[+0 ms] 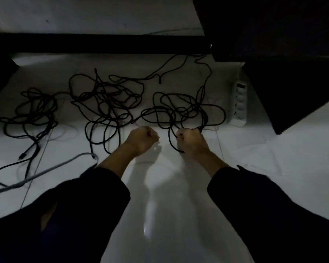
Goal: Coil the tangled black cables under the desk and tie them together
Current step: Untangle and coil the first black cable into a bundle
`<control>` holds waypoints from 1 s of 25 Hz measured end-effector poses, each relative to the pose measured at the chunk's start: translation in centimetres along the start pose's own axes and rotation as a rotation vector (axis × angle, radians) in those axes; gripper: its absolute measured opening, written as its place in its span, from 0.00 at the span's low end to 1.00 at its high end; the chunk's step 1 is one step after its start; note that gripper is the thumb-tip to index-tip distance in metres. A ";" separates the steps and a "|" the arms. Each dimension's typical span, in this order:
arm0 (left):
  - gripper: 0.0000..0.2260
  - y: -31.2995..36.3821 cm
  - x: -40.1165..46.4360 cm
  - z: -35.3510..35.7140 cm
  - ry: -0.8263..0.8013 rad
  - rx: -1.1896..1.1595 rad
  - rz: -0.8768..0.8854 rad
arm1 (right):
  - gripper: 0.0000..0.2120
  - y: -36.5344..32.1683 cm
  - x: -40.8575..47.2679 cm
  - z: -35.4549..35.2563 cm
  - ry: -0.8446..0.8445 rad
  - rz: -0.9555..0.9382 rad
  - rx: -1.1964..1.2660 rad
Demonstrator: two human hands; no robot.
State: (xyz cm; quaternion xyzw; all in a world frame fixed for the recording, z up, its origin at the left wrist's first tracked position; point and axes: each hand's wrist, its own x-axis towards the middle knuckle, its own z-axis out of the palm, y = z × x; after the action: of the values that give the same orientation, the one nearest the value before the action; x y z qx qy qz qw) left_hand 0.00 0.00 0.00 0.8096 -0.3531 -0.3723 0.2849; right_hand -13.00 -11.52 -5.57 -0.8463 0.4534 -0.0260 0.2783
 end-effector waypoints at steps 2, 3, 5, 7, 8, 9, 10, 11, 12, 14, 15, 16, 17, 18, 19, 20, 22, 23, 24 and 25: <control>0.08 -0.7 0.8 0.7 0.030 -0.019 -0.016 | 0.09 0.3 0.8 0.6 0.076 0.021 -0.087; 0.09 -0.9 0.9 1.0 0.035 -0.020 -0.021 | 0.10 0.3 1.2 1.1 0.111 0.016 -0.112; 0.09 -1.6 1.2 1.5 0.040 -0.017 -0.029 | 0.08 0.5 1.6 2.1 0.162 -0.006 -0.156; 0.09 -1.7 1.6 1.5 0.050 -0.033 -0.038 | 0.08 1.0 2.3 2.5 0.190 -0.051 -0.204; 0.10 -1.8 1.8 1.4 0.064 -0.028 -0.035 | 0.08 1.3 2.6 2.6 0.205 -0.075 -0.217; 0.10 -1.8 2.0 1.4 0.059 -0.035 -0.043 | 0.09 1.3 2.6 2.5 0.185 -0.077 -0.222; 0.10 -1.9 2.1 1.3 0.061 -0.040 -0.047 | 0.09 1.3 2.6 2.5 0.152 -0.073 -0.218; 0.09 -1.8 2.2 1.2 0.069 -0.059 -0.054 | 0.08 1.2 2.5 2.5 0.119 -0.070 -0.201; 0.08 -1.9 2.3 1.1 0.080 -0.092 -0.063 | 0.06 1.2 2.4 2.5 0.106 -0.075 -0.144; 0.06 -1.8 2.6 1.4 0.076 -0.214 -0.104 | 0.07 1.0 1.7 2.1 0.093 -0.076 0.090; 0.06 -1.5 2.6 1.6 0.057 -0.281 -0.130 | 0.08 0.9 1.4 1.8 0.122 -0.073 0.217; 0.08 -1.2 2.5 1.9 0.032 -0.327 -0.154 | 0.07 0.7 0.9 1.4 0.156 -0.077 0.324; 0.11 -0.7 2.4 2.0 0.001 -0.364 -0.170 | 0.05 0.2 0.2 0.8 0.180 -0.083 0.400; 0.13 -0.2 2.3 2.1 -0.039 -0.402 -0.181 | 0.04 -0.3 -0.7 0.1 0.176 -0.082 0.442; 0.14 0.4 2.2 2.1 -0.080 -0.457 -0.186 | 0.04 -0.9 -1.5 -0.5 0.158 -0.089 0.465; 0.15 0.9 2.3 1.8 -0.120 -0.521 -0.184 | 0.05 -1.5 -2.4 -0.9 0.137 -0.105 0.484; 0.15 1.8 2.6 1.3 -0.186 -0.644 -0.154 | 0.06 -2.4 -3.6 -1.1 0.114 -0.121 0.542; 0.14 2.2 2.7 1.0 -0.204 -0.688 -0.129 | 0.06 -2.8 -4.1 -1.2 0.112 -0.120 0.570; 0.13 2.5 2.8 0.6 -0.212 -0.734 -0.106 | 0.07 -3.2 -4.5 -1.3 0.122 -0.121 0.583; 0.10 2.8 2.8 0.3 -0.217 -0.779 -0.090 | 0.07 -3.4 -4.7 -1.5 0.135 -0.124 0.580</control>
State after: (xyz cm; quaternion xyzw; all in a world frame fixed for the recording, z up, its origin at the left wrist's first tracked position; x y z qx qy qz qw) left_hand 0.10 -3.90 0.71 0.6117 -0.1776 -0.5738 0.5148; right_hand -13.59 -7.06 -1.67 -0.7540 0.3918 -0.2276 0.4756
